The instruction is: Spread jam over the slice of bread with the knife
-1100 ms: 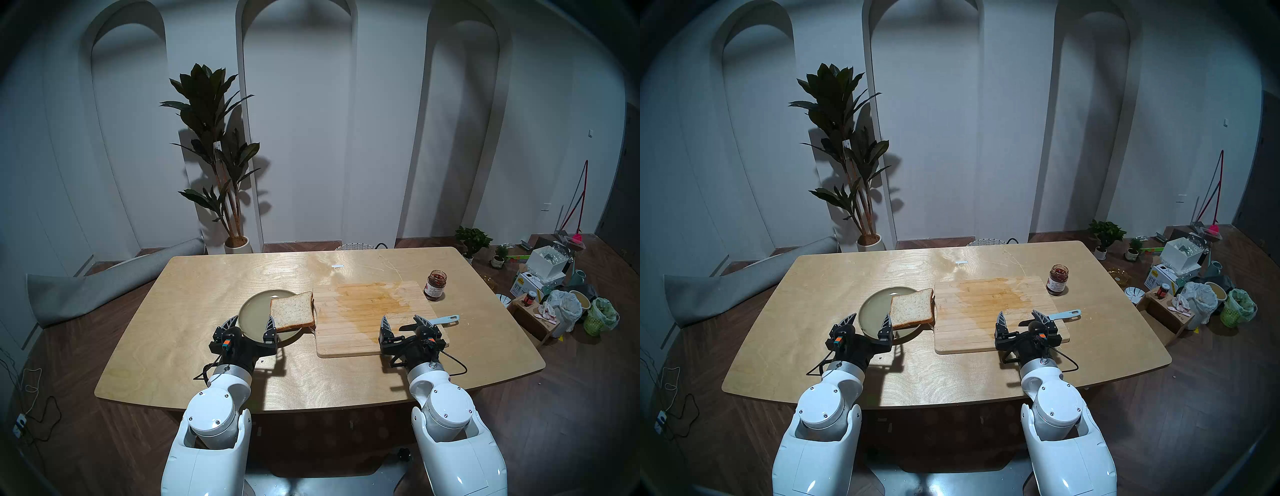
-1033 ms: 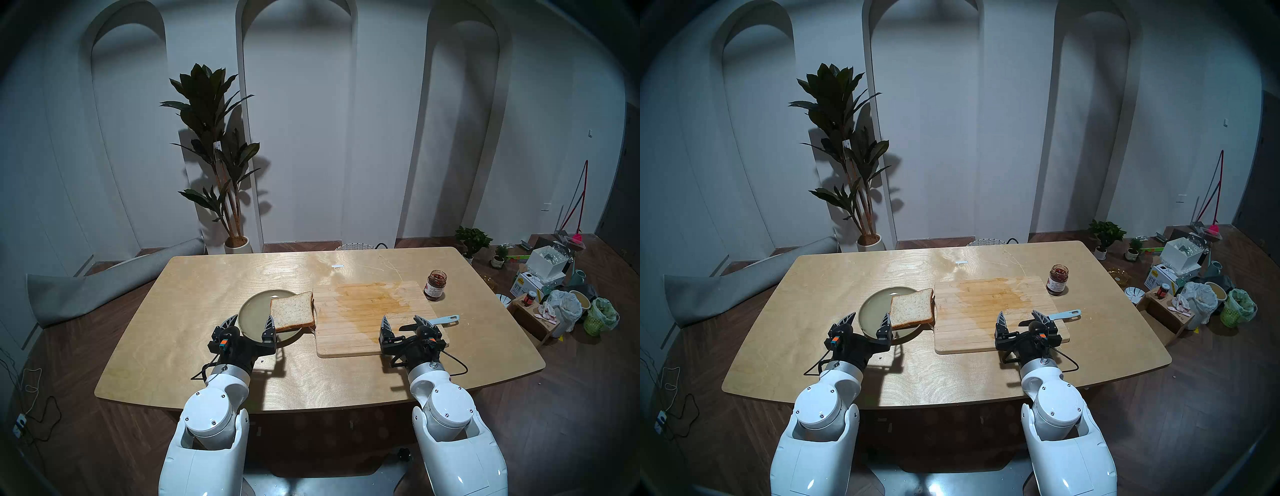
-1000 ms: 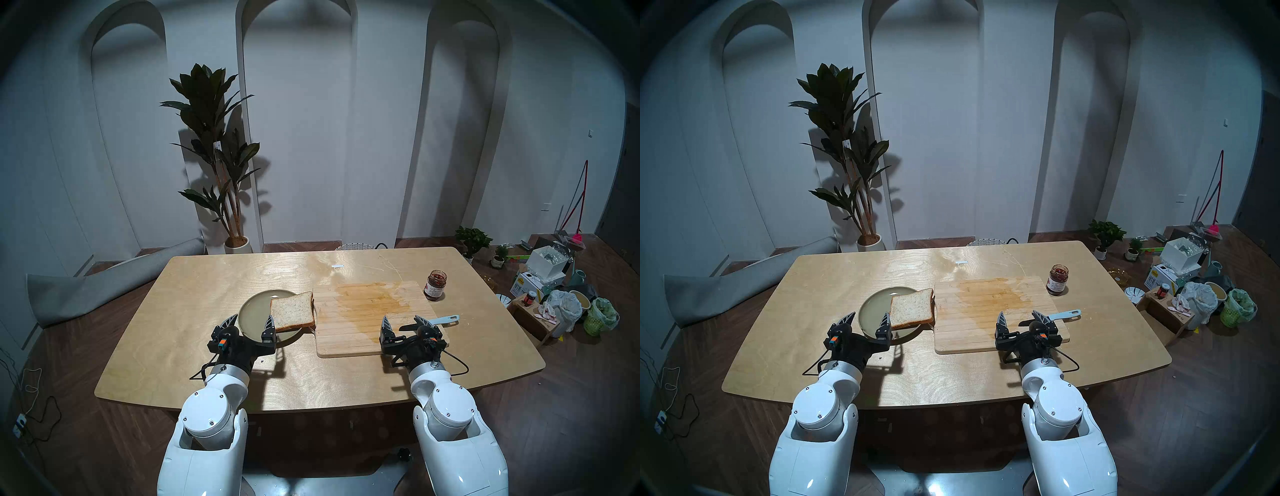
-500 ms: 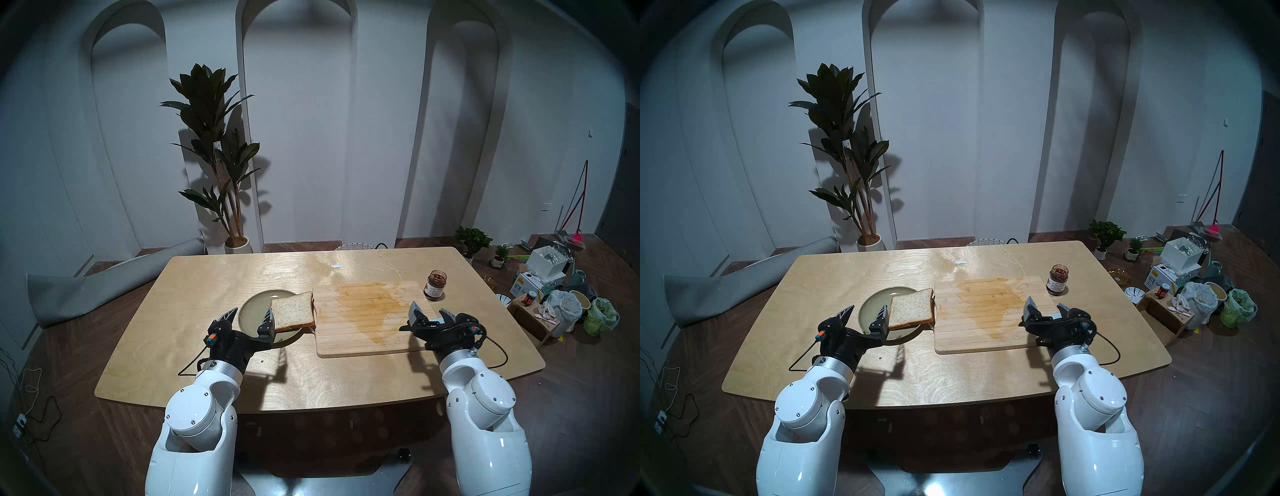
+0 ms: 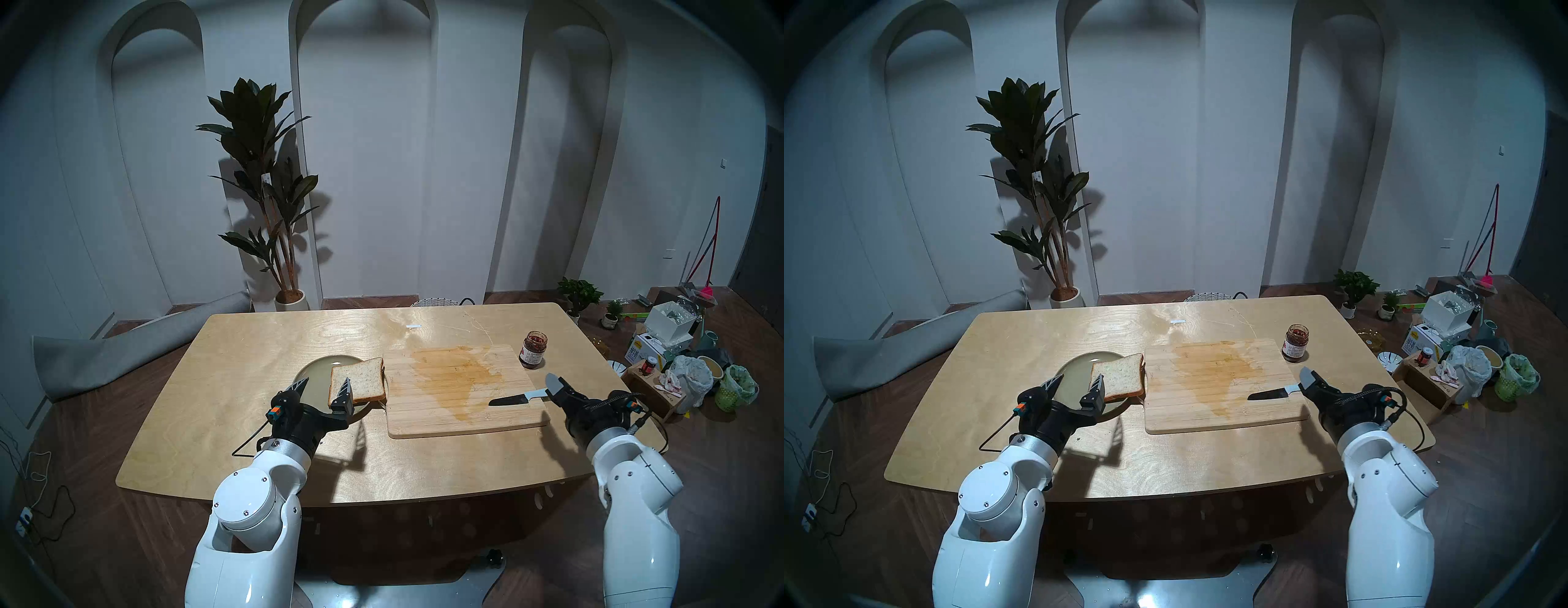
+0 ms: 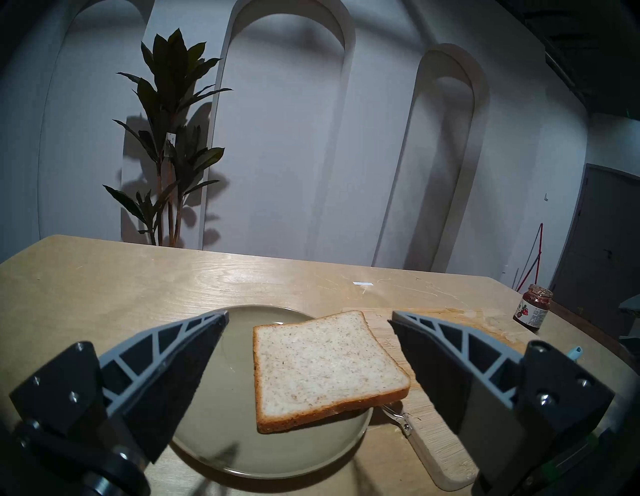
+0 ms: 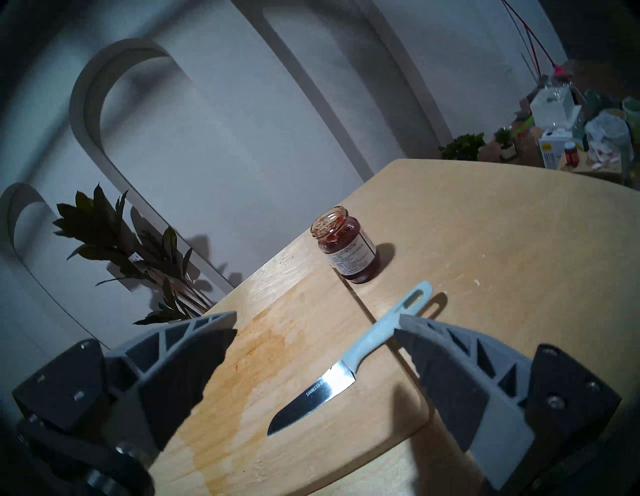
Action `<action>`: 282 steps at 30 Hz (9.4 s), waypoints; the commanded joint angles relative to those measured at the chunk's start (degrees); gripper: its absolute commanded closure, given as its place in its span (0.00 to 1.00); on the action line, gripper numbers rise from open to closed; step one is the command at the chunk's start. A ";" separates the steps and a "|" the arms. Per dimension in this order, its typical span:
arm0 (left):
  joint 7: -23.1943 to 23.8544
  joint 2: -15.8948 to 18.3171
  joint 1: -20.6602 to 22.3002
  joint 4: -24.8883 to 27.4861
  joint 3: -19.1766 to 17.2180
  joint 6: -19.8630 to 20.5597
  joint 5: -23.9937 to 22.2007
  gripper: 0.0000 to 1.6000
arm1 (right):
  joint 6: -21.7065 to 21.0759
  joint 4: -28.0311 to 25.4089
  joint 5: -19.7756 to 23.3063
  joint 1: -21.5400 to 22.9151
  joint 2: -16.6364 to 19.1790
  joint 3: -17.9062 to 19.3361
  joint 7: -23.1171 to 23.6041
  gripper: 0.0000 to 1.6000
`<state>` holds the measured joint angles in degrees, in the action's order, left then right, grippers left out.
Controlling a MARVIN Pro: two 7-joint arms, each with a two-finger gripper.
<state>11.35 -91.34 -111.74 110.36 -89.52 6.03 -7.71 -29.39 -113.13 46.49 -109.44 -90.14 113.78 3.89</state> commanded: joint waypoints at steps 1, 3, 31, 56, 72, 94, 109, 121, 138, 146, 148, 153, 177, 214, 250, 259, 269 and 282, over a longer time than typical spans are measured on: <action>-0.39 0.34 1.54 0.48 2.26 0.12 1.01 0.00 | -7.10 1.32 10.93 1.76 0.72 5.70 1.02 0.00; -0.45 0.51 1.78 0.21 2.86 0.28 1.03 0.00 | -9.43 1.90 14.16 2.23 0.64 7.19 1.09 0.00; -7.15 2.20 7.91 -5.08 9.24 2.23 2.02 0.00 | -21.11 4.35 46.74 7.07 -3.01 14.94 -20.31 0.00; -7.84 2.17 9.25 -6.78 8.50 1.74 -0.65 0.00 | -7.93 9.32 49.46 14.67 0.01 9.82 -30.84 0.00; -8.36 1.80 8.84 -6.39 7.61 1.74 -1.04 0.00 | -5.08 12.26 42.65 14.54 0.49 7.47 -26.40 0.00; -10.78 1.99 8.74 -6.48 9.22 1.48 -0.95 0.00 | -1.53 18.51 38.53 15.52 0.58 6.03 -18.69 0.00; -12.97 2.37 8.83 -6.39 10.55 1.21 -1.60 0.00 | -0.76 20.94 38.09 17.54 0.61 4.60 -17.51 0.00; -13.95 2.95 8.45 -5.86 10.14 1.19 -2.16 0.00 | 0.86 23.66 36.44 18.51 0.65 2.79 -15.94 0.00; -14.40 4.14 8.40 -5.28 9.06 1.72 -2.83 0.00 | 2.38 27.87 34.68 20.56 0.78 0.73 -13.91 0.00; -14.47 4.32 8.67 -5.41 8.73 1.82 -3.20 0.00 | 2.65 29.00 33.80 20.90 1.05 0.19 -13.73 0.00; -14.42 4.37 8.73 -5.50 8.72 1.84 -3.32 0.00 | 2.67 29.23 33.63 20.82 1.14 0.22 -13.78 0.00; -14.38 4.50 8.91 -5.78 8.78 1.89 -3.51 0.00 | 2.99 30.84 32.64 20.76 1.48 -0.01 -13.47 0.00; -15.21 4.64 9.00 -5.95 9.50 1.49 -3.10 0.00 | 1.02 30.89 29.33 17.55 4.30 -2.53 -7.39 1.00; -15.43 3.86 9.73 -4.92 8.85 0.53 -4.71 0.00 | 25.91 17.18 7.04 26.46 9.07 -6.74 14.70 1.00; -15.74 10.64 10.91 -4.69 8.18 -6.91 5.58 0.00 | 38.72 28.03 -21.24 33.59 15.70 -16.10 10.90 1.00; -18.03 13.69 9.78 -4.67 6.40 -9.16 12.85 0.00 | 34.27 25.33 -22.69 31.19 15.95 -15.78 8.02 1.00; -18.11 13.40 8.91 -4.28 4.98 -9.55 11.84 0.00 | 34.41 23.83 -25.45 30.44 16.90 -15.79 6.90 1.00; -18.51 13.01 8.31 -5.07 5.20 -10.06 10.64 0.00 | 37.13 29.72 -28.51 33.39 18.73 -16.95 8.54 1.00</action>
<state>-7.21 -78.10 -103.29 104.44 -84.65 -3.19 3.00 5.98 -84.80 19.26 -78.55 -72.43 97.58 11.75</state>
